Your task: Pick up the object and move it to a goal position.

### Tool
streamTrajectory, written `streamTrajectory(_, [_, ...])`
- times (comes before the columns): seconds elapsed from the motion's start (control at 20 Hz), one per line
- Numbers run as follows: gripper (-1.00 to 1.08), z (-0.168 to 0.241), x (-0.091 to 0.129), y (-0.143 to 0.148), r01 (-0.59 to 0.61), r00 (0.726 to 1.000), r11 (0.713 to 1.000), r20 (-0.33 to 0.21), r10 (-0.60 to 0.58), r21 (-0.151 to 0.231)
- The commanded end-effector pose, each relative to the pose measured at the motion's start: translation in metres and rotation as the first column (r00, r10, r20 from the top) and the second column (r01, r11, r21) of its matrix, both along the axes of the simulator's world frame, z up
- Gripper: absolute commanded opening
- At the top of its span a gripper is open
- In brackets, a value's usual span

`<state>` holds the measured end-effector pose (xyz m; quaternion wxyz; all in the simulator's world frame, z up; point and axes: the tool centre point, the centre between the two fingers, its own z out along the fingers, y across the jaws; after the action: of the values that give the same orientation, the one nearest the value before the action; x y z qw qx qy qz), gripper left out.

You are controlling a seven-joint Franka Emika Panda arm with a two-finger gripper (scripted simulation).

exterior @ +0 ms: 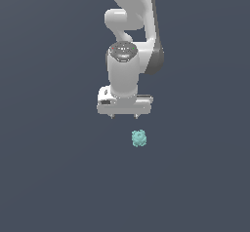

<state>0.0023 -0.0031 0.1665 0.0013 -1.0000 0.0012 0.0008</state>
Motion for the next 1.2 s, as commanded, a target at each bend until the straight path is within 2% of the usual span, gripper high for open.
streamTrajectory(0.0, [1.0, 0.0, 0.0, 0.0, 0.0, 1.0, 1.0, 0.0, 0.0, 0.0])
streamTrajectory(0.55, [1.0, -0.011, -0.003, -0.015, -0.007, 1.0, 1.0, -0.005, 0.007, -0.022])
streamTrajectory(0.85, [1.0, -0.014, 0.0, -0.011, -0.014, 1.0, 1.0, -0.005, 0.013, -0.021])
streamTrajectory(1.15, [1.0, -0.03, 0.012, 0.01, -0.045, 0.999, 0.999, -0.003, 0.045, -0.019])
